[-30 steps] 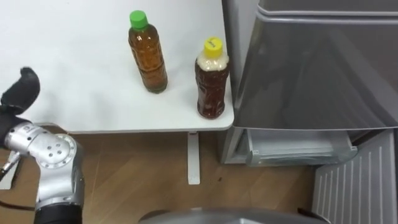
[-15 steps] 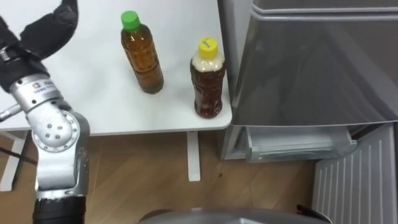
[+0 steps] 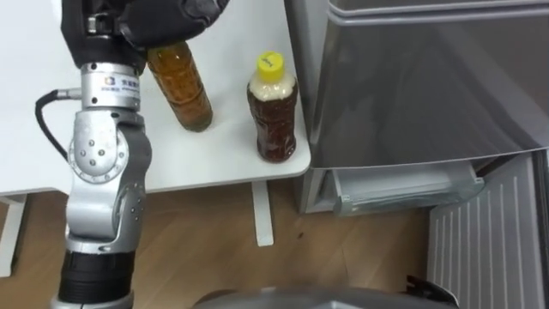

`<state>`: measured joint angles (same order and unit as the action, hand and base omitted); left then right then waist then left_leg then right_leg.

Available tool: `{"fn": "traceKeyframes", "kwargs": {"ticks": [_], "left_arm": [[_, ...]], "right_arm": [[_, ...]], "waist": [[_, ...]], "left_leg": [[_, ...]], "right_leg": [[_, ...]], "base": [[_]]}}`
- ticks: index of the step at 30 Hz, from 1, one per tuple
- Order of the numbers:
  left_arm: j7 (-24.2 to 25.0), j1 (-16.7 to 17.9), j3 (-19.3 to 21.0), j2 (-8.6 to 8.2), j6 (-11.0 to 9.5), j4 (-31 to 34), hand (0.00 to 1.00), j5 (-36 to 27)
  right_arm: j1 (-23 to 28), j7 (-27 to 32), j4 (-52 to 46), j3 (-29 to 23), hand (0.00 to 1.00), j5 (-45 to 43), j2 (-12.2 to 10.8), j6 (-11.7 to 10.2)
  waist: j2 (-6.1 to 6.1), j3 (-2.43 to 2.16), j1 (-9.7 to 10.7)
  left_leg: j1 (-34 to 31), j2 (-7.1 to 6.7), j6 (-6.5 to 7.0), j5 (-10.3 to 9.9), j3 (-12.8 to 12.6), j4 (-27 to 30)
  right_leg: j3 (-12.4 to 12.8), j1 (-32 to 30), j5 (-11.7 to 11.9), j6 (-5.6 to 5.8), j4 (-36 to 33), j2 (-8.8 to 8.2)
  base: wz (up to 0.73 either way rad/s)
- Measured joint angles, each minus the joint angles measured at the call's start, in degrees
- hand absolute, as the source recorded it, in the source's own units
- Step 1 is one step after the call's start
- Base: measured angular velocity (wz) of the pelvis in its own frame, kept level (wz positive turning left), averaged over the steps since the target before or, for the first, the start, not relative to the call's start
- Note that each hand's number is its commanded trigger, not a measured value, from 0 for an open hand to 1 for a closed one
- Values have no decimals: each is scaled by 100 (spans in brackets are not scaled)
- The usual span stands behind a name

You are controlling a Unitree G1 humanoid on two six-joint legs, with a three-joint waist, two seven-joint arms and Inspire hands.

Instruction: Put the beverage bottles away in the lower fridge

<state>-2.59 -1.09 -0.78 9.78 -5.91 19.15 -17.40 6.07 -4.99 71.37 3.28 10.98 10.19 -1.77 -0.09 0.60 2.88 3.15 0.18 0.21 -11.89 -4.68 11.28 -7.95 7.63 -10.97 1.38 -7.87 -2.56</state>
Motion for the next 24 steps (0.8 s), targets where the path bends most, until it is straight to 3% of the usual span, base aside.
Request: {"fn": "traceKeyframes", "kwargs": {"ticks": [9, 24], "left_arm": [[846, -41, -284, -6, 202, -1, 0, 1], [1638, -41, -416, -4, 530, -19, 0, -3]], "right_arm": [[-26, 0, 21, 0, 0, -4, 33, -1], [-53, 53, -6, 4, 0, -9, 18, 58]], "waist": [[53, -4, 16], [45, -4, 155]], "left_leg": [[-8, 8, 0, -1, -1, 1], [44, 25, 0, 0, -59, 44]], "right_leg": [[55, -82, 2, -4, -23, 6], [96, -34, 2, -4, -107, 10]], "base": [[-1], [-1]]}}
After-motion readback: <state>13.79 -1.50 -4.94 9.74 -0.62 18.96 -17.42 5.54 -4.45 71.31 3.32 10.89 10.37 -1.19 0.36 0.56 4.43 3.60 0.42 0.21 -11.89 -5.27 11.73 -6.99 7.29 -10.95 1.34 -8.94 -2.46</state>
